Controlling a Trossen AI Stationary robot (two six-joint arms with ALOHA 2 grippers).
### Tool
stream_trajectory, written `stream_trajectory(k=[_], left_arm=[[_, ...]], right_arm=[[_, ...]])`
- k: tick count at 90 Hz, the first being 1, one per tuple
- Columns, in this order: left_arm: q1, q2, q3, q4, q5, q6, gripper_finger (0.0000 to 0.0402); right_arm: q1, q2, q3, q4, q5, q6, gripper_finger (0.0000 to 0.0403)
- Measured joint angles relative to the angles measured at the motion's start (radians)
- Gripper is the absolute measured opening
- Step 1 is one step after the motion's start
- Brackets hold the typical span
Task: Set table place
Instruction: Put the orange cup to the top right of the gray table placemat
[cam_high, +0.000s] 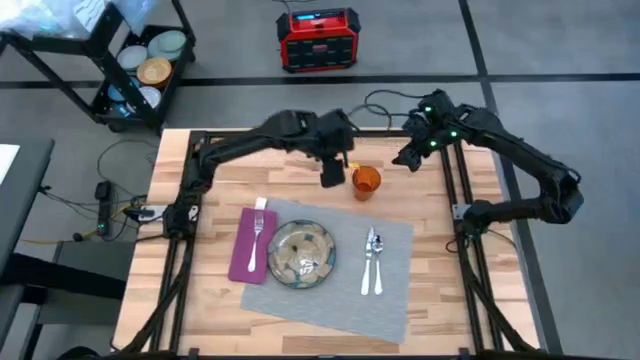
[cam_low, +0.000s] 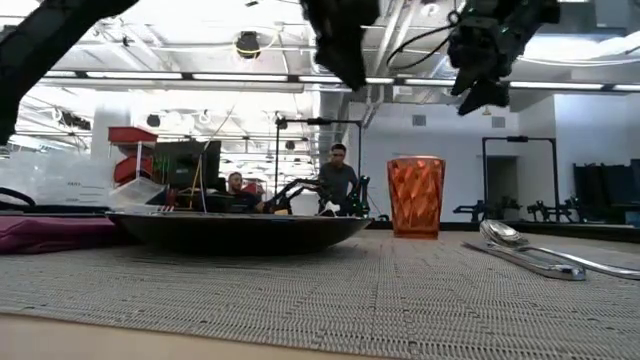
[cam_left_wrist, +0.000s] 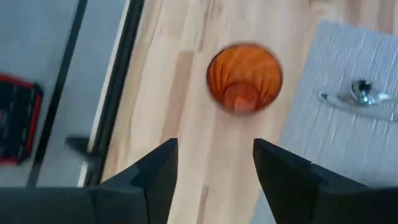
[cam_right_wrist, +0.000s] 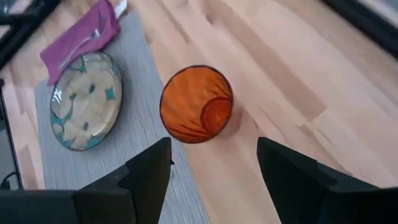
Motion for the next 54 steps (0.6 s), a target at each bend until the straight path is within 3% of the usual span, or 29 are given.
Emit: stream_trajectory(k=[25,40,54], left_arm=[[0.02,-0.008,-0.073,-0.116,0.0,-0.021,0.0189],[0.02,-0.033,-0.201,-0.052,0.0,-0.025,0.0189],[0.019,-0.144,-0.372,0.106,0.0,-0.049,0.0189]], right_arm=[[0.037,0.14,0.0,0.053,0.006,-0.005,0.0225],[0.036,0.201,0.0,0.054,0.006,-0.023,0.0225],[0.038,0.251,0.0,0.061,0.006,-0.037,0.0225]])
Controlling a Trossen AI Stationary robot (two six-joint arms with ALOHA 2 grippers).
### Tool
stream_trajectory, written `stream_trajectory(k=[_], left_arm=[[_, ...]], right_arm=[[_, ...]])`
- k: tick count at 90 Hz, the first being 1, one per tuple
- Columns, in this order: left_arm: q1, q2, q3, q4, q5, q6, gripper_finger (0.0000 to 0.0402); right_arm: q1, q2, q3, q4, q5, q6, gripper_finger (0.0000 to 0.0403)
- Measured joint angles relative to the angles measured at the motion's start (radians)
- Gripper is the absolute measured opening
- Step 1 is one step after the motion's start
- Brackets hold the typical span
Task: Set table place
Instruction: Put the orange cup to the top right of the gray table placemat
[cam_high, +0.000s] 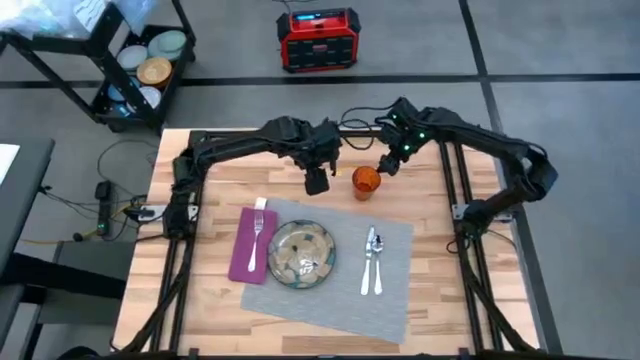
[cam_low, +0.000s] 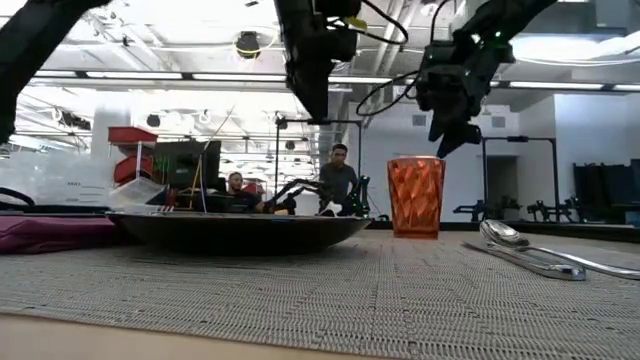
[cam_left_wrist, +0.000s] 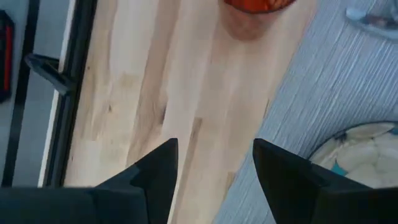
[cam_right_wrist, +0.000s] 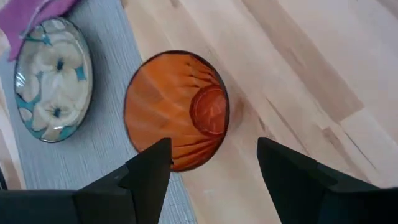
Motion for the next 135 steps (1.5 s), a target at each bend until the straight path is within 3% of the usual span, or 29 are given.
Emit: stream_trajectory(k=[35,54,70,74,106,135], left_arm=[[0.016,-0.46,-0.535,0.62,-0.004,-0.107,0.0189],[0.016,-0.615,-0.726,0.761,-0.008,-0.176,0.0189],[0.011,-0.638,-0.79,0.751,-0.01,-0.215,0.0189],[0.009,-0.636,-0.799,0.747,-0.01,-0.216,0.0189],[0.004,-0.624,-0.807,0.749,-0.009,-0.166,0.0189],[0.009,-0.624,-0.807,0.741,-0.007,-0.149,0.0189]], right_arm=[[0.037,0.112,-0.001,0.065,0.001,0.001,0.0218],[0.085,0.181,-0.001,0.119,0.014,0.048,0.0164],[0.129,0.224,-0.003,0.119,0.09,0.048,0.003],[0.137,0.227,-0.004,0.117,0.116,0.048,0.0014],[0.144,0.17,-0.003,-0.005,0.413,0.062,0.0001],[0.124,0.165,-0.028,0.012,0.389,0.045,0.0007]])
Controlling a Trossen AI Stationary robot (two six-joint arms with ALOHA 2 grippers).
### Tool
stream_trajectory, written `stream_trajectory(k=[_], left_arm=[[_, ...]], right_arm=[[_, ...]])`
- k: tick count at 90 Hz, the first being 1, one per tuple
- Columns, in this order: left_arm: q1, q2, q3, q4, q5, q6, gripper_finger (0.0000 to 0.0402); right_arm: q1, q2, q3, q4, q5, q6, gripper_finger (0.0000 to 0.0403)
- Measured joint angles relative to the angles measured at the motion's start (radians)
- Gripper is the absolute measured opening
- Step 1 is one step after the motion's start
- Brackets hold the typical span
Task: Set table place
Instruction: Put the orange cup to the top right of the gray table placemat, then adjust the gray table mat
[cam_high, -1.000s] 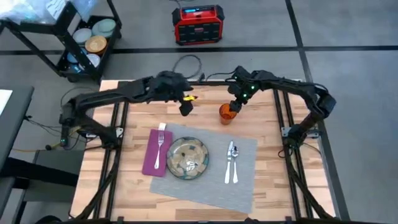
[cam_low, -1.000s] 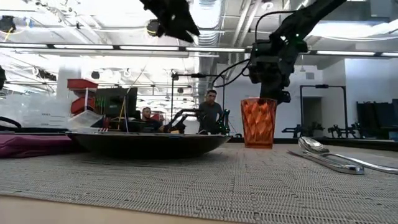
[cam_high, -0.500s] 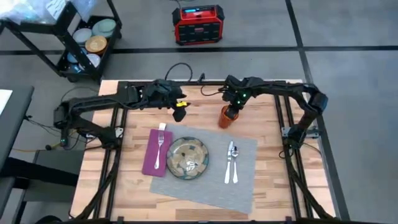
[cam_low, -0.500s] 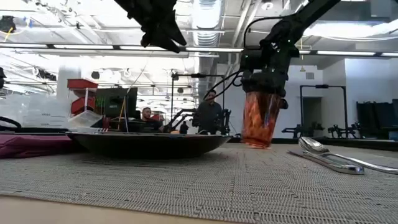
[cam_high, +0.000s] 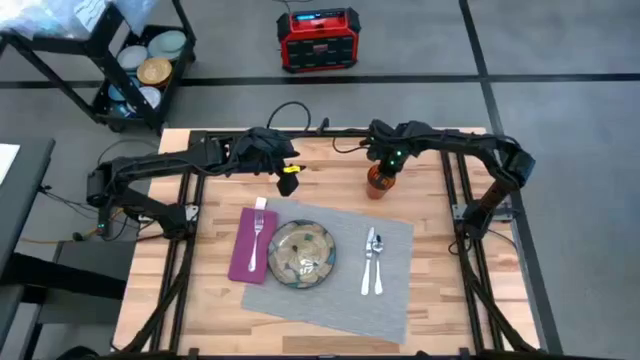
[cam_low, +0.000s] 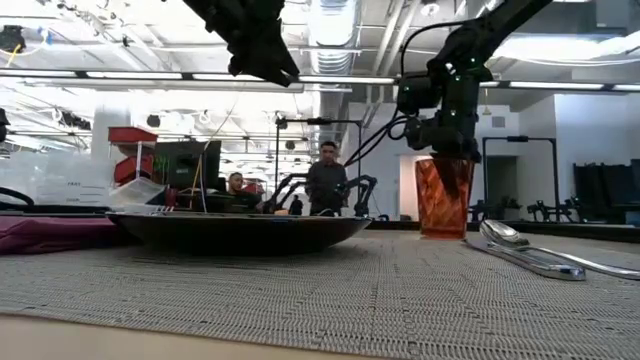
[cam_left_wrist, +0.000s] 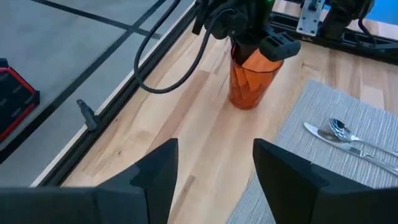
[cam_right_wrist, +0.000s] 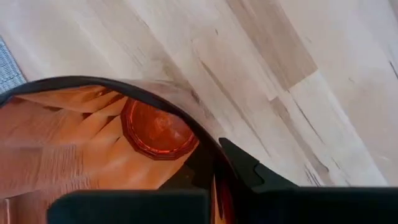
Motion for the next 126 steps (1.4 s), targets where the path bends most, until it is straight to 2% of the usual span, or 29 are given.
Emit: stream_trajectory(k=[24,42,57,65,72,77,82,87,99,113,126], left_arm=[[0.0,0.0,0.0,-0.005,0.0,0.002,0.0189],[0.0,0.0,0.001,-0.014,0.0,0.013,0.0189],[-0.003,0.0,0.001,-0.199,0.002,-0.008,0.0186],[-0.029,0.0,0.001,-0.356,0.007,-0.053,0.0151],[-0.076,0.0,0.001,-0.434,0.008,-0.101,0.0074],[-0.119,-0.004,0.001,-0.457,0.01,-0.146,0.0025],[-0.169,-0.01,0.001,-0.475,0.01,-0.202,0.0012],[-0.225,-0.011,0.002,-0.497,0.013,-0.264,0.0005],[-0.384,-0.01,0.001,-0.557,0.023,-0.417,0.0],[-0.573,-0.01,-0.077,-0.487,0.01,-0.633,0.0],[-0.709,-0.007,-0.225,-0.257,0.007,-0.835,0.0]], right_arm=[[-0.002,-0.045,-0.003,0.013,0.0,0.002,0.0085],[-0.002,-0.148,-0.003,0.01,-0.001,0.033,0.0129],[0.003,-0.315,-0.003,-0.013,-0.001,0.124,0.0143],[0.031,-0.423,-0.003,-0.078,0.014,0.182,0.0134],[0.074,-0.511,-0.003,-0.155,0.039,0.226,0.0106],[0.12,-0.578,-0.027,-0.181,0.052,0.27,0.0074],[0.181,-0.648,-0.074,-0.187,0.051,0.331,0.0032],[0.26,-0.713,-0.131,-0.18,0.05,0.41,0.0012],[0.495,-0.841,-0.284,-0.132,0.054,0.659,0.0003],[0.767,-0.906,-0.452,0.002,0.128,0.935,0.0],[0.941,-0.881,-0.547,0.077,0.218,1.109,0.0]])
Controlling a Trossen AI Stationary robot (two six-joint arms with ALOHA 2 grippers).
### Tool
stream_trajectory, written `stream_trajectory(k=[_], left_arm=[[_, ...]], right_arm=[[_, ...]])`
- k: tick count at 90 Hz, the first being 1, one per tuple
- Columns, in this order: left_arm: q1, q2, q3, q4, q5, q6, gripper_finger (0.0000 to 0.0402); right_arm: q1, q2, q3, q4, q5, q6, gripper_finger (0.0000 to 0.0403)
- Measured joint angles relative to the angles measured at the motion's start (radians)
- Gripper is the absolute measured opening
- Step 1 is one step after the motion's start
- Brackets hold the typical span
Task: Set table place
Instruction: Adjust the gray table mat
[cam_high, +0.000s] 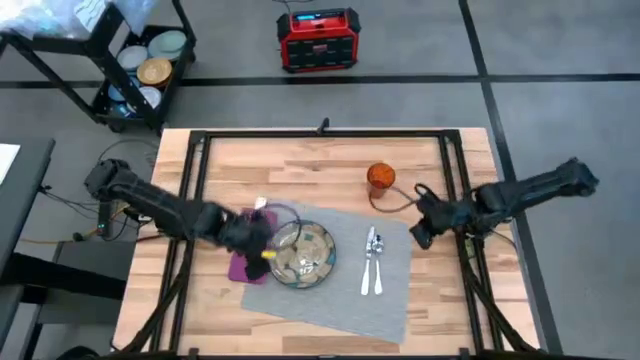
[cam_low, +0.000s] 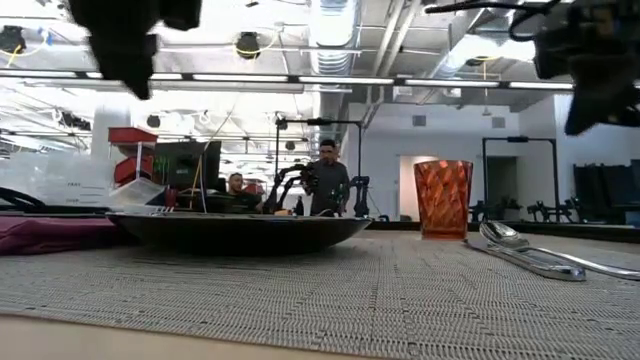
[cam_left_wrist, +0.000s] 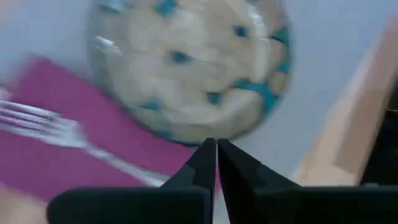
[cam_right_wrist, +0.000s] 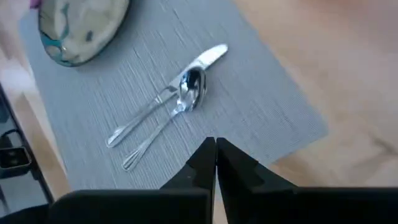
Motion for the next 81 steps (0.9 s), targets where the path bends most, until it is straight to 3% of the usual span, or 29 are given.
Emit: stream_trajectory(k=[12,24,51,81], left_arm=[[-0.08,0.016,-0.139,0.233,-0.042,-0.167,0.0],[-0.12,0.087,-0.218,0.339,-0.047,-0.249,0.0],[-0.138,0.294,-0.227,0.552,0.054,-0.268,0.0],[-0.139,0.325,-0.225,0.61,0.031,-0.289,0.0]], right_arm=[[0.083,0.046,-0.049,0.048,0.034,0.091,0.0],[0.124,0.108,-0.074,0.047,0.058,0.139,0.0],[0.151,0.226,-0.153,0.244,0.04,0.178,0.0],[0.083,0.323,-0.257,0.441,-0.031,0.181,0.0]])
